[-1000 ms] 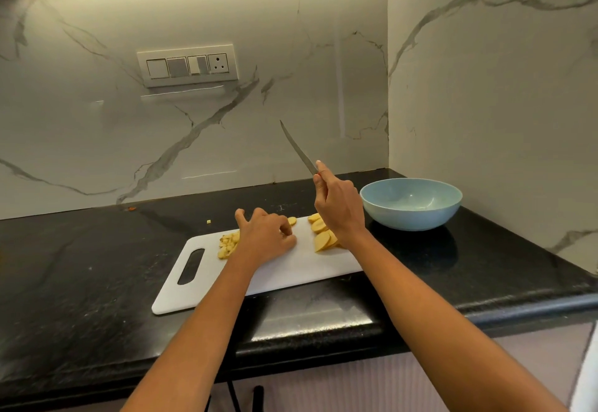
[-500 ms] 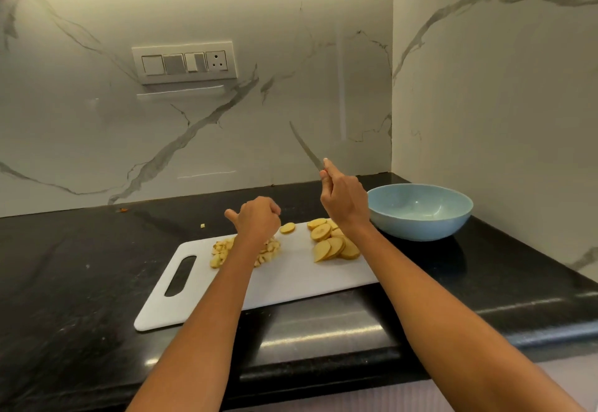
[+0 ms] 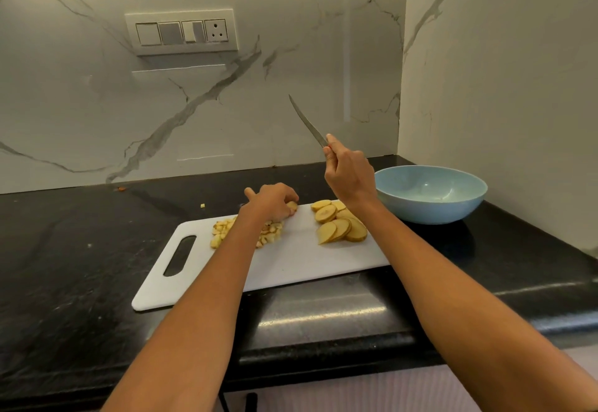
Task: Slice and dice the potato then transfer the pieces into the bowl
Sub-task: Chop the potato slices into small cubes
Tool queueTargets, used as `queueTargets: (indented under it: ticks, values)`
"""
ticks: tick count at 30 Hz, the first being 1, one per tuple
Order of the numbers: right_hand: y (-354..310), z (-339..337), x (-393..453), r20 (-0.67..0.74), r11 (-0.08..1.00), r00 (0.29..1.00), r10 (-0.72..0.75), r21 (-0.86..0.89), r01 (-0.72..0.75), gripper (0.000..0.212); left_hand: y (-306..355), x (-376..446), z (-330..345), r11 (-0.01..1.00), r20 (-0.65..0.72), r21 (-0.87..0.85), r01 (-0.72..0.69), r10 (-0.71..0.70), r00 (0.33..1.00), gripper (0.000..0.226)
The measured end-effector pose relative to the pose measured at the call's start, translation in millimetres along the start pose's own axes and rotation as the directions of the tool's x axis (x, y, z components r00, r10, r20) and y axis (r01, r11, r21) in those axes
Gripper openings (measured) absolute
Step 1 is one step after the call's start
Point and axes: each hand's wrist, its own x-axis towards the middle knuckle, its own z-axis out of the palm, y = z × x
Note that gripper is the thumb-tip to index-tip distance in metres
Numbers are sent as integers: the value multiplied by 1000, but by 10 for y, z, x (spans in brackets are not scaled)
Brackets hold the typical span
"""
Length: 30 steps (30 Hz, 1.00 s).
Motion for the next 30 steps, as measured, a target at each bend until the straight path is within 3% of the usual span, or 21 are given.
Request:
queueTargets:
  ticks: [3, 5, 8, 11, 15, 26, 30]
  values:
    - [15, -13, -4, 0, 1000, 1000, 18, -11, -18, 41, 18, -18, -10, 1000, -46, -24, -15, 14, 999, 36]
    - [21, -28, -8, -8, 999, 999, 32, -13, -32, 41, 22, -68, -56, 990, -137, -130, -47, 29, 990, 38]
    - [10, -65, -1, -33, 999, 998, 46, 12, -46, 41, -1, -175, -147, 940, -391, -320, -123, -12, 920, 37]
    - [-18, -83, -52, -31, 998, 998, 59, 18, -59, 40, 3, -287, -134, 924, -524, -341, -175, -32, 851, 35]
    - [-67, -179, -155, -27, 994, 993, 113, 15, -113, 40, 85, -419, 34, 939, -480, -248, -239, 95, 872, 36]
    - [-421, -476, -593, 118, 989, 982, 149, -35, -146, 39, 171, -1004, 157, 958, -458, -180, -225, 121, 881, 35]
    - [-569, -655, -836, 270, 987, 954, 130, -128, -99, 32, 165, -1165, 214, 954, -421, -242, -175, 59, 905, 36]
